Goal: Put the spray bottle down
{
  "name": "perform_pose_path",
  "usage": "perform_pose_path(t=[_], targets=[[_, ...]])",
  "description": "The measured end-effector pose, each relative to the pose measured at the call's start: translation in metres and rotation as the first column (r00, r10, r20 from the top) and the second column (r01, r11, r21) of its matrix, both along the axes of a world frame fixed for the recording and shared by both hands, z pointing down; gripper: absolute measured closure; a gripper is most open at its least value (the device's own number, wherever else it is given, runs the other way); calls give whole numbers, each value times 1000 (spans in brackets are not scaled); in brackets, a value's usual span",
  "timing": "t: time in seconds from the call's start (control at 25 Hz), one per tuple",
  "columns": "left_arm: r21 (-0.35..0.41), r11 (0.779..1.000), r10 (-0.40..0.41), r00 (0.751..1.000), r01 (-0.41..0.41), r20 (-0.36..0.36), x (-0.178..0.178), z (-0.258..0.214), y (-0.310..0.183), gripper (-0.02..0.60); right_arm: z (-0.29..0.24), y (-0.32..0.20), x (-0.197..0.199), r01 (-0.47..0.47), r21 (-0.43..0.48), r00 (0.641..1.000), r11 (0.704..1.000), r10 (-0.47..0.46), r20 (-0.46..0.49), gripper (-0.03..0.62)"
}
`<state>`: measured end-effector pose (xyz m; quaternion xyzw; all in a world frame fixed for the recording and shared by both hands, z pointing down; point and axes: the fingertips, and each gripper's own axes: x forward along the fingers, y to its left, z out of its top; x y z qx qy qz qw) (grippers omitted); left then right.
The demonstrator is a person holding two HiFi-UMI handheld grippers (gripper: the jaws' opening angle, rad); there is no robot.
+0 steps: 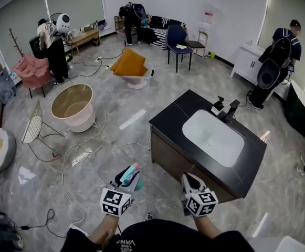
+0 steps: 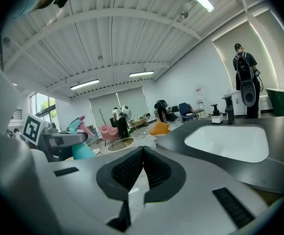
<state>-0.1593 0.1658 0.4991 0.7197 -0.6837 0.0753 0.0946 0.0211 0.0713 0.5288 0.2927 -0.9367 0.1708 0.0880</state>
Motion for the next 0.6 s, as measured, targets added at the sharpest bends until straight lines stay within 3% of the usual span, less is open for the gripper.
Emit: perform_pose_path(t=[0.36,0.6], targets=[[-9,1000,11,1000,-11,-10,-28,5,-23,413,8,-20,-15,-38,-14,999,999,38,-17,595],[-22,1000,19,1000,-19,-17,-25,13,-62,413,15,-57,-12,-47,-29,999,998,46,-22,595]])
